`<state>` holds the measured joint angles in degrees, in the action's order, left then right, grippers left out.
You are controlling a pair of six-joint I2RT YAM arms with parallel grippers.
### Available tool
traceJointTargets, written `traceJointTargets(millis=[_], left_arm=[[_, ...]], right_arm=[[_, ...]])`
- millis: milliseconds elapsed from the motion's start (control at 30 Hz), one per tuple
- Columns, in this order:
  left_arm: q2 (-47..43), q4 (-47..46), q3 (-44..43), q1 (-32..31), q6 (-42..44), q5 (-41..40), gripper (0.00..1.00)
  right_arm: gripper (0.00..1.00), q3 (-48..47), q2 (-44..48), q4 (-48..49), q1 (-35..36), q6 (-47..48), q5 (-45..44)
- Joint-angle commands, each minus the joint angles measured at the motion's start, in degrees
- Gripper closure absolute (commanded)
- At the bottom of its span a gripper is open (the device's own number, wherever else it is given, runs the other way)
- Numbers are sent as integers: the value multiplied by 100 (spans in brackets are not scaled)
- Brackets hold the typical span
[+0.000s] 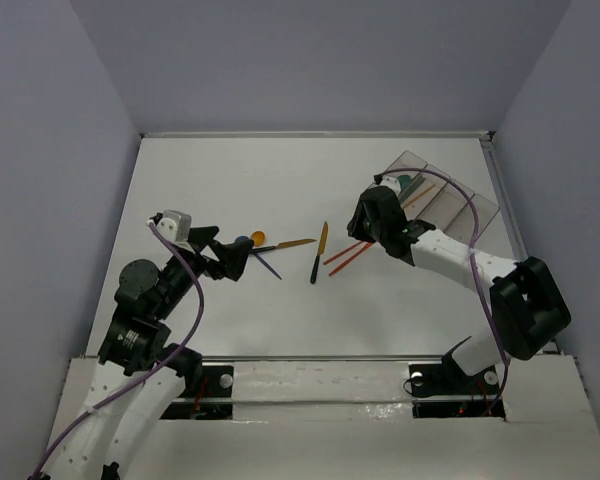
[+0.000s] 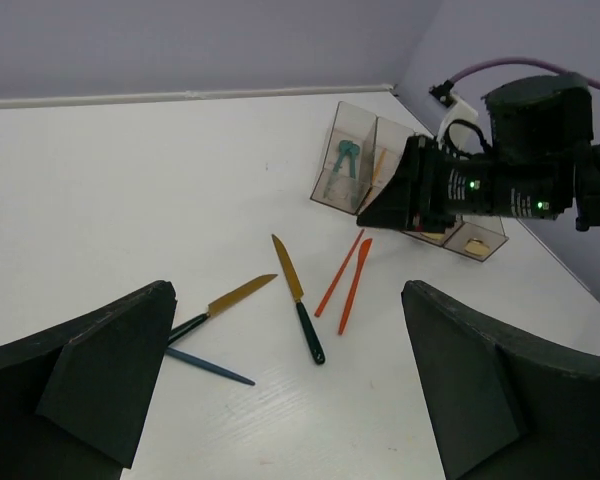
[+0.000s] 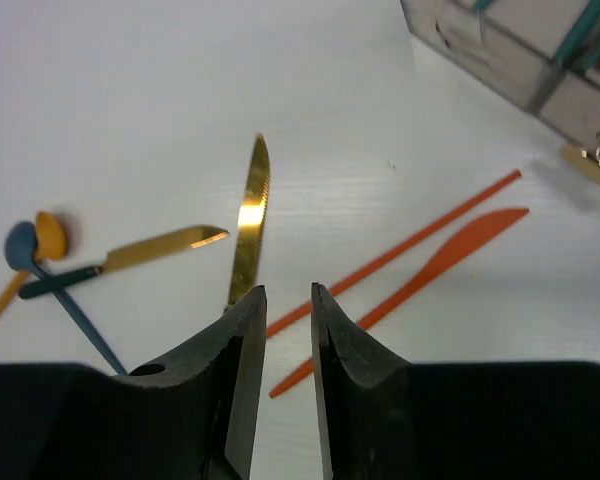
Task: Sort the eating utensils into containers
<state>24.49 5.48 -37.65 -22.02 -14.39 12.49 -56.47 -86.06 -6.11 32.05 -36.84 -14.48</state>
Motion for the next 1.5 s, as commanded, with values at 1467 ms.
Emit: traceJointTargets(millis=[1467], left_arm=[[-173, -231, -199, 31, 7, 140, 1]], right_arm=[[63, -365, -1194, -725, 407, -113, -653]])
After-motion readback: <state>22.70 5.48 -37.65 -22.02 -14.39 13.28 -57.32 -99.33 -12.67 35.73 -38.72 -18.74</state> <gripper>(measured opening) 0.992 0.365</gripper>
